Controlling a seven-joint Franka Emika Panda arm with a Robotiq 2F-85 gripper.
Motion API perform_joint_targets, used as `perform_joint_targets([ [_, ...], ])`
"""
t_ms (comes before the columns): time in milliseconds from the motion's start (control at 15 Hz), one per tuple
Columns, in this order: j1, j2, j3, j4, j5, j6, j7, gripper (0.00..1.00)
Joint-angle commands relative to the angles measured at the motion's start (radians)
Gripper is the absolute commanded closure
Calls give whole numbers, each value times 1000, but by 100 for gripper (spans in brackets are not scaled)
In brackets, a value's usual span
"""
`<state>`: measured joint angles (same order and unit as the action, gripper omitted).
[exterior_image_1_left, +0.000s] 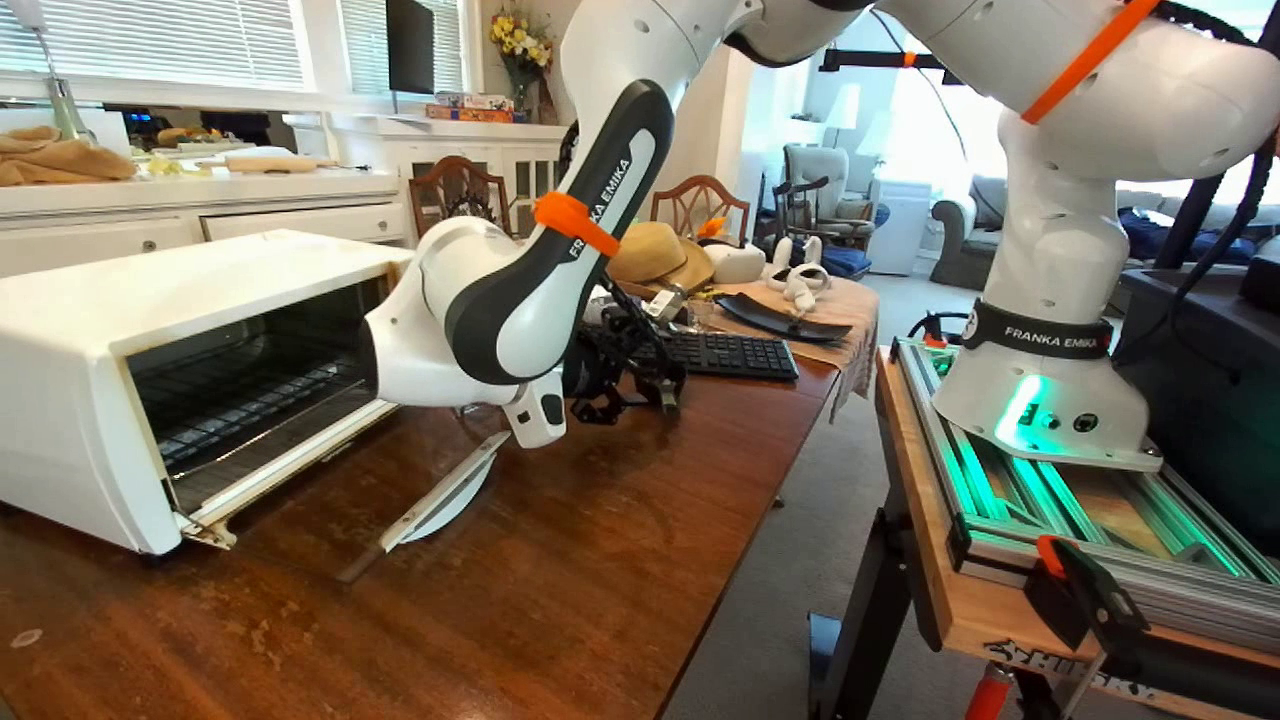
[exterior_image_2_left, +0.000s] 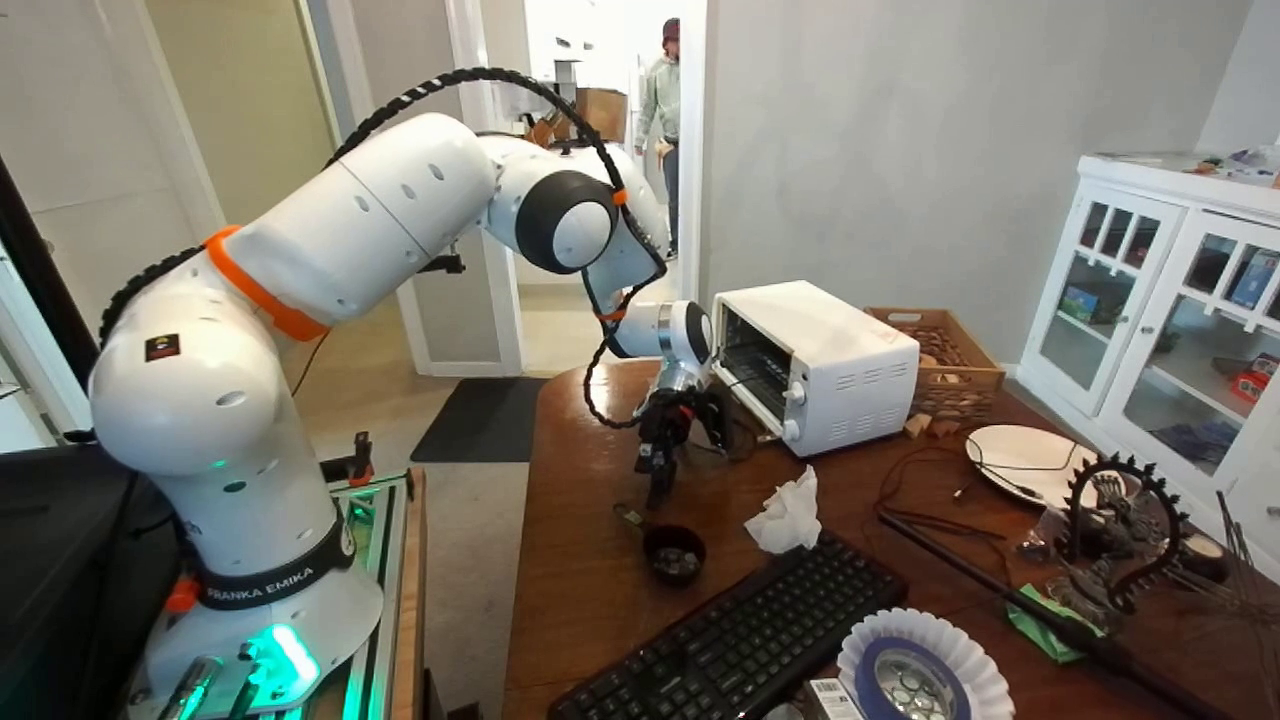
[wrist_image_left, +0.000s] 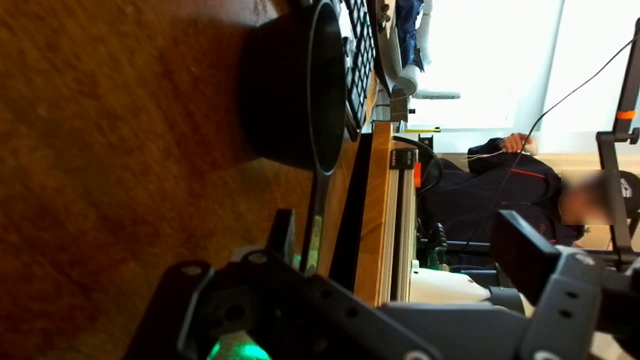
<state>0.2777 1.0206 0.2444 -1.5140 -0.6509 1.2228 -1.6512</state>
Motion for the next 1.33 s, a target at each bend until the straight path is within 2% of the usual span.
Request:
perform_joint_targets([
  [0,-39,-42,14,-98,-18,115,12,0],
  [267,-54,-36,-1,-125,-32,202,-2,0],
  [600,-71,-37,-1,-149,10,200,12,0],
  [667,-76,-35,0,-152,18,199,12,25],
  [733,-79,-33,-1,-151,25,197,13,26],
  [800,-82,-32,-1,-156,29,203,15,32],
  [1000,-93,-33,-3,-171,42,227,20,58],
  [1267,-94,-29,-6,-169,49,236,22,87],
])
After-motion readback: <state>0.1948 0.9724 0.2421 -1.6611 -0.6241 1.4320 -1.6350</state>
